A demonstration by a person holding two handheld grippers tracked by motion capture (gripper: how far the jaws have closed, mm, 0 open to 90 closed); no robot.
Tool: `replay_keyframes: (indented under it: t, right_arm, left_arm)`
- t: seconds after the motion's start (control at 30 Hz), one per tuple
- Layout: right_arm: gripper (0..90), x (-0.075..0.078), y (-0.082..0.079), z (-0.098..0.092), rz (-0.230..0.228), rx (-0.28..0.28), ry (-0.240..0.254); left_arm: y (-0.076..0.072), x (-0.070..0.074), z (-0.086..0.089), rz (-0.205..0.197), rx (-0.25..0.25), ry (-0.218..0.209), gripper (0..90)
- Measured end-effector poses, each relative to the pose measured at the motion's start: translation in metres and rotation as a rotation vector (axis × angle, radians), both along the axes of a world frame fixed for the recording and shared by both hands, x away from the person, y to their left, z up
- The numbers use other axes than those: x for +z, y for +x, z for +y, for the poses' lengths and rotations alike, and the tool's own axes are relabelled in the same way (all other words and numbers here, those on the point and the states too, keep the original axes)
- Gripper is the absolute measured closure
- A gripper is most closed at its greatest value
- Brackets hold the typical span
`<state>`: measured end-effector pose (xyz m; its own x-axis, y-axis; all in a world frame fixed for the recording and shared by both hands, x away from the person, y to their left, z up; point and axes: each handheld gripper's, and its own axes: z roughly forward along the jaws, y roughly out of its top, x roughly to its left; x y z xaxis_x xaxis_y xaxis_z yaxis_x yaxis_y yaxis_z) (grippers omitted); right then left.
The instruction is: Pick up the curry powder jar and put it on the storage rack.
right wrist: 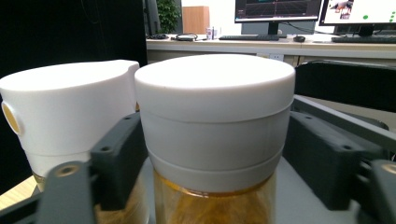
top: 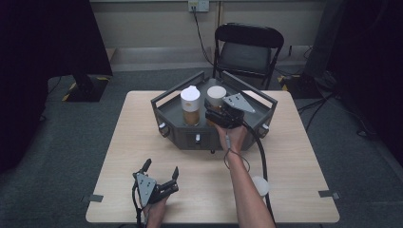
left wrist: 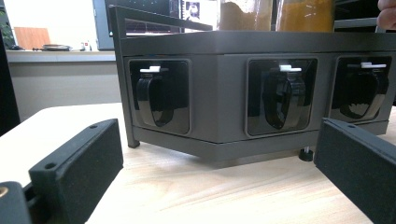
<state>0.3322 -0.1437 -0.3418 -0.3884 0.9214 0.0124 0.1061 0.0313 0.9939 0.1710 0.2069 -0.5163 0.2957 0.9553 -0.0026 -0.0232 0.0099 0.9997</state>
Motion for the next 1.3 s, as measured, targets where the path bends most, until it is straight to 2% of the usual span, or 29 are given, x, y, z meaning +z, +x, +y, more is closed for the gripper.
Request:
replay_keyframes:
  t: [0.2,0.27,0.43,1.1,1.3]
  right_arm:
    - [6.1,0.002,0.0,0.002,0.014,-0.023,0.0]
    - [5.3,0.002,-0.001,0.001,0.009,-0.014,0.005]
    - [0.4,0.004,-0.004,0.001,0.0,-0.031,0.014]
    - [0.0,0.014,-0.026,-0.008,-0.037,-0.023,0.097]
    - [0.0,0.021,-0.036,-0.01,-0.051,-0.027,0.096]
  left_arm:
    - [0.0,0.0,0.0,0.0,0.0,0.0,0.9]
    - [0.0,0.0,0.0,0.0,0.0,0.0,0.9]
    - [0.0,0.0,0.0,0.0,0.0,0.0,0.9]
    - [0.0,0.0,0.0,0.0,0.0,0.0,0.9]
    - [0.0,0.0,0.0,-0.001,0.001,0.0,0.9]
